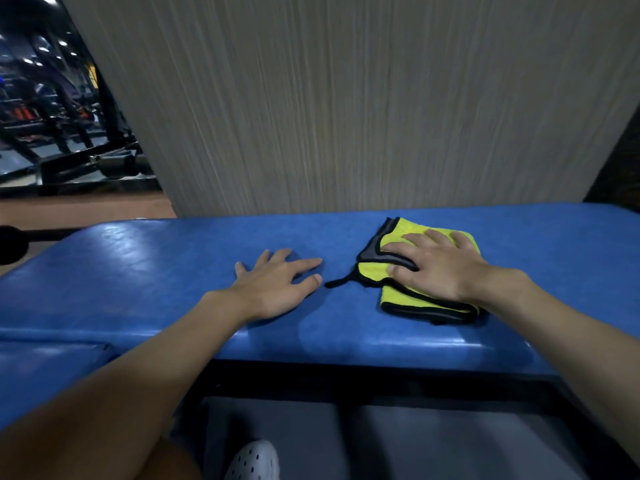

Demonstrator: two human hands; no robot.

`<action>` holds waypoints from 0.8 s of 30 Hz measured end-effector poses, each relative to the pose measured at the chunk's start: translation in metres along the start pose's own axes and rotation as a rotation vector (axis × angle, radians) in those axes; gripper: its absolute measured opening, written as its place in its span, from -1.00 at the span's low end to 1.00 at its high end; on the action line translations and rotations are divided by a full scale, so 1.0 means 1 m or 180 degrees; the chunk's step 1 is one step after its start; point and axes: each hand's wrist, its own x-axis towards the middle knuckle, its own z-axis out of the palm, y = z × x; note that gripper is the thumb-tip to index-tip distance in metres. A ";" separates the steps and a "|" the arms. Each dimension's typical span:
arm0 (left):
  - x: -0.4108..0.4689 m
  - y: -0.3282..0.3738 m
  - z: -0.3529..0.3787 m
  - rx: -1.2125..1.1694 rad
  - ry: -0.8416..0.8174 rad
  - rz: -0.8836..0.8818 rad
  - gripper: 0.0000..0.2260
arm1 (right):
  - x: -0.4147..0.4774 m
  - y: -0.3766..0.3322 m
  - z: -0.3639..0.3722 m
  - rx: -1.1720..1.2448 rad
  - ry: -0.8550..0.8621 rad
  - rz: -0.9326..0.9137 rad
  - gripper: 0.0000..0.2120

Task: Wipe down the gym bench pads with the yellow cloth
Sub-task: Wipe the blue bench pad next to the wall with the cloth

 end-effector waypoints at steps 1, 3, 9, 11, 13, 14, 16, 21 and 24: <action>0.001 0.006 0.000 -0.0038 0.0002 0.0041 -0.57 | -0.004 0.000 0.001 -0.0010 -0.0016 0.0030 -0.40; 0.006 0.020 0.001 -0.0097 -0.0003 0.0169 -0.58 | -0.011 0.000 0.002 0.0029 -0.0076 0.0045 -0.27; 0.018 0.062 0.002 -0.0176 -0.0069 0.0500 -0.58 | -0.018 0.024 0.000 0.0067 -0.0063 0.0120 -0.33; 0.022 0.074 0.003 -0.0106 -0.0101 0.0554 -0.54 | -0.022 0.039 0.000 0.0097 -0.0060 0.0207 -0.35; 0.026 0.087 0.006 -0.0017 -0.0117 0.0619 -0.49 | -0.027 0.058 0.000 0.0110 -0.0039 0.0336 -0.37; 0.028 0.093 0.007 0.0022 -0.0115 0.0652 -0.48 | -0.030 0.069 -0.001 0.0105 -0.0025 0.0400 -0.37; 0.032 0.108 0.010 0.0073 -0.0114 0.0719 -0.48 | -0.036 0.091 -0.002 0.0087 0.0007 0.0519 -0.36; 0.045 0.157 0.013 -0.0049 -0.0106 0.1091 -0.45 | -0.058 0.147 -0.002 0.0054 0.0063 0.0846 -0.32; 0.052 0.199 0.018 -0.0041 -0.0163 0.1362 -0.44 | -0.074 0.175 -0.001 0.0019 0.0115 0.1037 -0.33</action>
